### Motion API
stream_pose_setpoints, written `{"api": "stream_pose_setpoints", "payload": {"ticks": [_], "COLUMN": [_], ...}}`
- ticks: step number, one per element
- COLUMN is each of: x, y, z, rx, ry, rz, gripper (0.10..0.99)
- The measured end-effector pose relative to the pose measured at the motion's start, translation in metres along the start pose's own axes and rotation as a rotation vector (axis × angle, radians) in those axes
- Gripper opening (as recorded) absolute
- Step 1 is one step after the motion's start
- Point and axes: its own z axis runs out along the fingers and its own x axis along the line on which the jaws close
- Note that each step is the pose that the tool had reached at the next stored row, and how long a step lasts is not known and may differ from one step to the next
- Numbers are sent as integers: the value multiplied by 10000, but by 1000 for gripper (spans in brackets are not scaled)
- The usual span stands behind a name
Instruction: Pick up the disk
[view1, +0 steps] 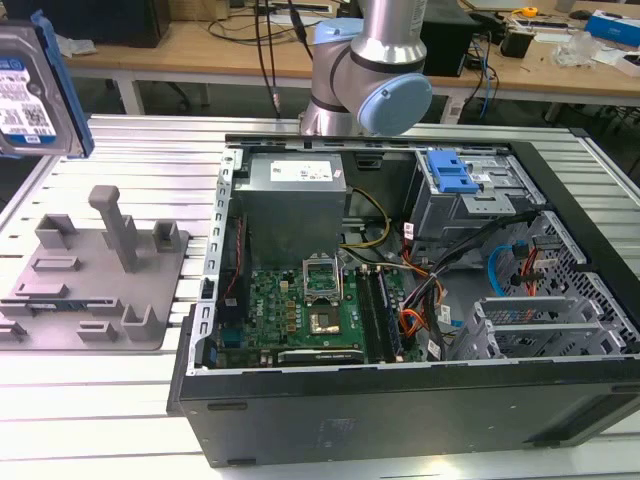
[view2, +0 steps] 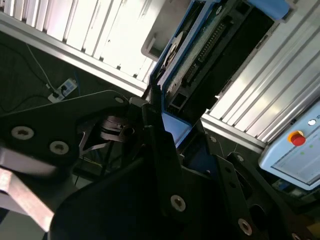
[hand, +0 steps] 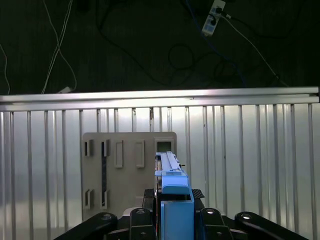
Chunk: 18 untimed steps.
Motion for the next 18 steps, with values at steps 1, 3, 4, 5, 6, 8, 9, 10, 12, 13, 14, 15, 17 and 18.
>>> {"api": "stream_pose_setpoints", "payload": {"ticks": [1, 3, 4, 5, 6, 8, 9, 10, 12, 13, 14, 15, 17, 18], "x": [1, 3, 5, 6, 7, 7, 7, 7, 8, 8, 7, 7, 7, 8], "y": [2, 5, 8, 10, 11, 12, 12, 12, 13, 12, 13, 13, 13, 13], "z": [-44, -142, -222, -273, -318, -352, -352, -352, -353, -353, -353, -353, -353, -353], "rx": [0, 0, 0, -1, -1, 0, 0, 1, -1, -1, -1, 0, -1, -1], "ry": [0, 0, 0, 1, 0, 0, 0, 0, 0, 1, 0, 0, 0, 0], "rz": [0, 0, 0, 0, 0, 0, 0, 0, 0, -1, -1, -1, -1, -2], "gripper": [369, 369, 369, 369, 369, 369, 369, 369, 369, 369, 369, 369, 369, 369]}}
